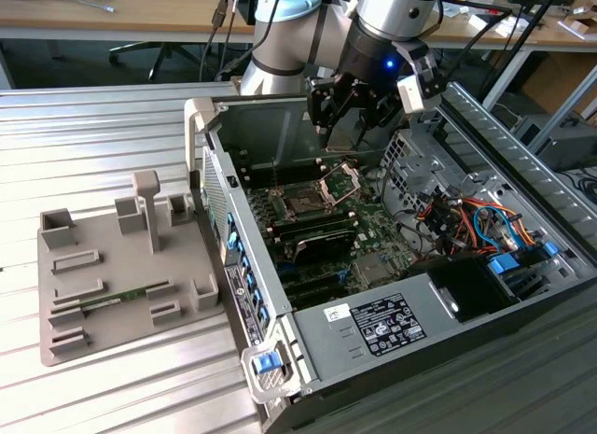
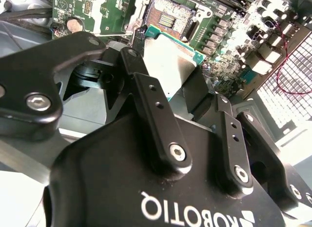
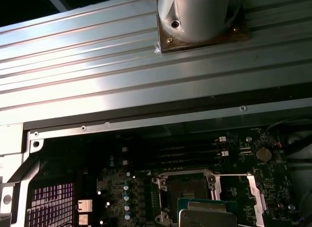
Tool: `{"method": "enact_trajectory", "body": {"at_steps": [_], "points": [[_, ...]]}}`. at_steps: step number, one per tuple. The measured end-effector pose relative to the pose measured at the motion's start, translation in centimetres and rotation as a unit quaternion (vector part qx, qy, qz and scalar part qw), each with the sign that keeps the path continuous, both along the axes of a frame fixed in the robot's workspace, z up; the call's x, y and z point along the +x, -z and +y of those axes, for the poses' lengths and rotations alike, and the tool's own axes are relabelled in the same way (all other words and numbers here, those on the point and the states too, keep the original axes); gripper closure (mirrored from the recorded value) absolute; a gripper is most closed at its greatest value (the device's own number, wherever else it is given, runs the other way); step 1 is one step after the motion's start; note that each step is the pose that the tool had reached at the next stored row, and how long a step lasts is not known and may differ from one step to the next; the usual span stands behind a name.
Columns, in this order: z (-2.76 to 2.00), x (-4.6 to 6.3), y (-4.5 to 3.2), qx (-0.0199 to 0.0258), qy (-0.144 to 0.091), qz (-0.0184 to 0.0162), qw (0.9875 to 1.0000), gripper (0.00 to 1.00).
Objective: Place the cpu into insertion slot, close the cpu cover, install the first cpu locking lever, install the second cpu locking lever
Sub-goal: 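Place the cpu into insertion slot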
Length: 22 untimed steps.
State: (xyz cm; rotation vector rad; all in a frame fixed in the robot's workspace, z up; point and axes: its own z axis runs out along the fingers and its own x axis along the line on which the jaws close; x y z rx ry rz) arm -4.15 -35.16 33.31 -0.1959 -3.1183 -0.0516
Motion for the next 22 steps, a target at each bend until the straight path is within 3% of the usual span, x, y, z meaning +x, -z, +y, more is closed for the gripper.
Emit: {"method": "enact_trajectory", "body": {"at_steps": [22], "points": [[0.0,0.0,0.01,0.0,0.013,0.0,0.9999,0.46]]}}
